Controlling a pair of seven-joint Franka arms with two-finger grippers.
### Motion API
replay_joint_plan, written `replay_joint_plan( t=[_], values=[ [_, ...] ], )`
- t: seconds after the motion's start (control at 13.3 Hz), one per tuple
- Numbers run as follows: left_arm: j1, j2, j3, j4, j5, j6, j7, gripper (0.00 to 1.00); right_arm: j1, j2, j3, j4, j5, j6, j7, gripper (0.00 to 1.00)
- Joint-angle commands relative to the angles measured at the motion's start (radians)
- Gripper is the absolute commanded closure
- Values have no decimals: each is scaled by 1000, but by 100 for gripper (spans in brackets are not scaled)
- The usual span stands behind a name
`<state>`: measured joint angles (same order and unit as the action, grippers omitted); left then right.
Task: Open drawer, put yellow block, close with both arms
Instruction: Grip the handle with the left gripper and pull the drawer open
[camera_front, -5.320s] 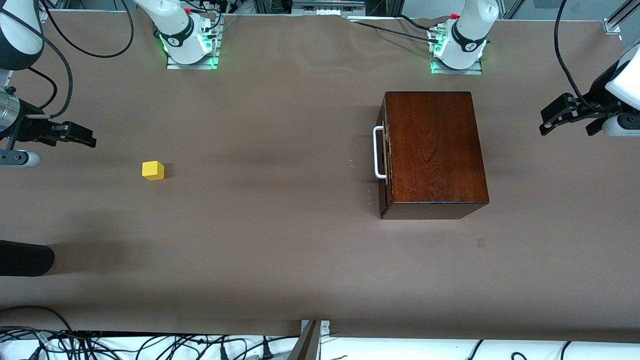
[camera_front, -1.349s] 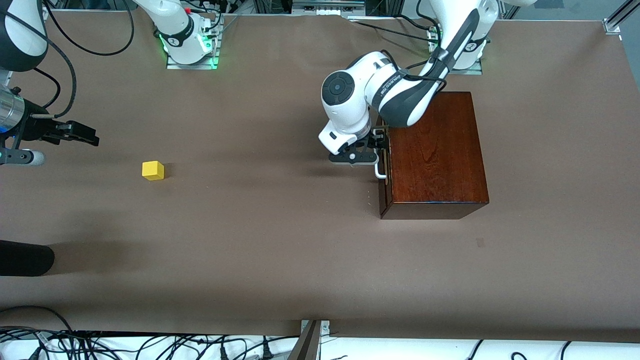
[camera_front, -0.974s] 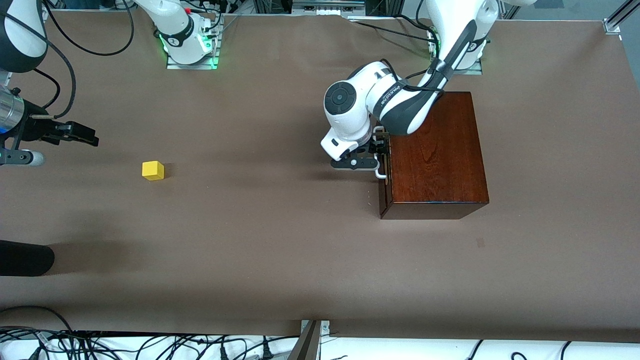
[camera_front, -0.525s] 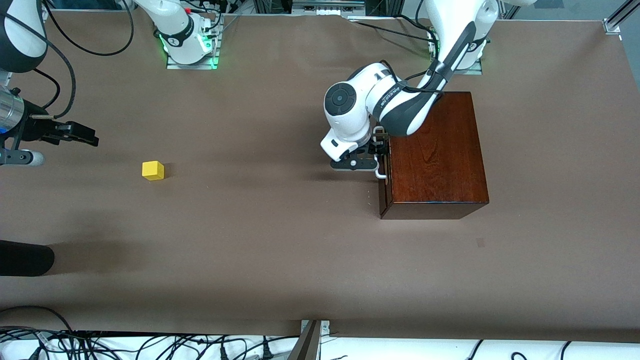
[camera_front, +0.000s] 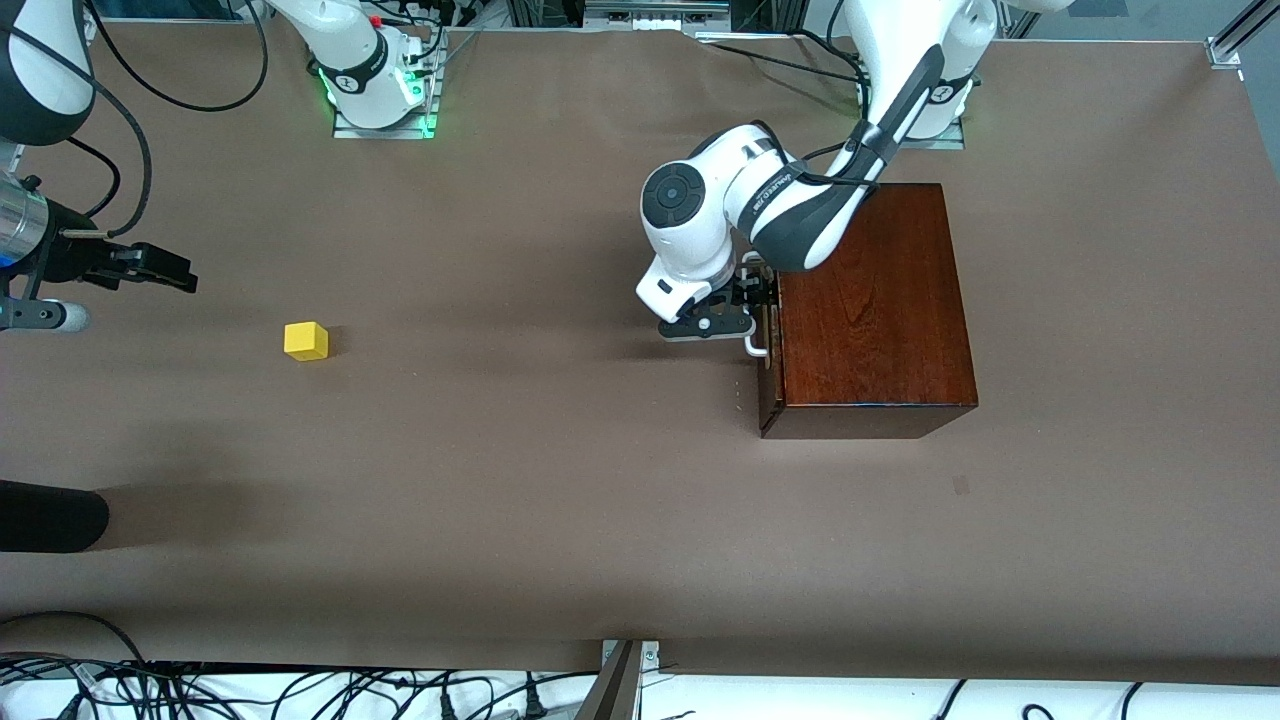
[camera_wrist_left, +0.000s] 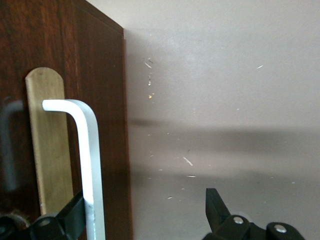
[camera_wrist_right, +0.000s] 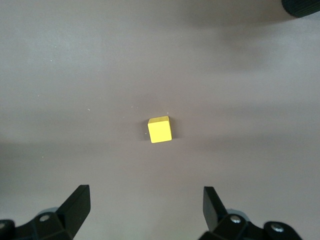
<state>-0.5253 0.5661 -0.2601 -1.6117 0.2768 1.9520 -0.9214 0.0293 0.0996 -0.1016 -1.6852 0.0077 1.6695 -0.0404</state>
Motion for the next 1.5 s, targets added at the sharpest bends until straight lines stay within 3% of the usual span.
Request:
replay_joint_plan(
  t=[0.0,0.52,1.42],
  values=[
    [-39,53,-7,91,12,-1,-68,0,-8,-3,5,-1,-2,3,-4,0],
    [-99,153,-8,239,-33,-7,-137,0,-5,8,6,-4,-2,7,-3,0],
    [-119,254,-8,400,-73,-2,-177,0,-5,9,6,-4,-2,9,-3,0]
  ],
)
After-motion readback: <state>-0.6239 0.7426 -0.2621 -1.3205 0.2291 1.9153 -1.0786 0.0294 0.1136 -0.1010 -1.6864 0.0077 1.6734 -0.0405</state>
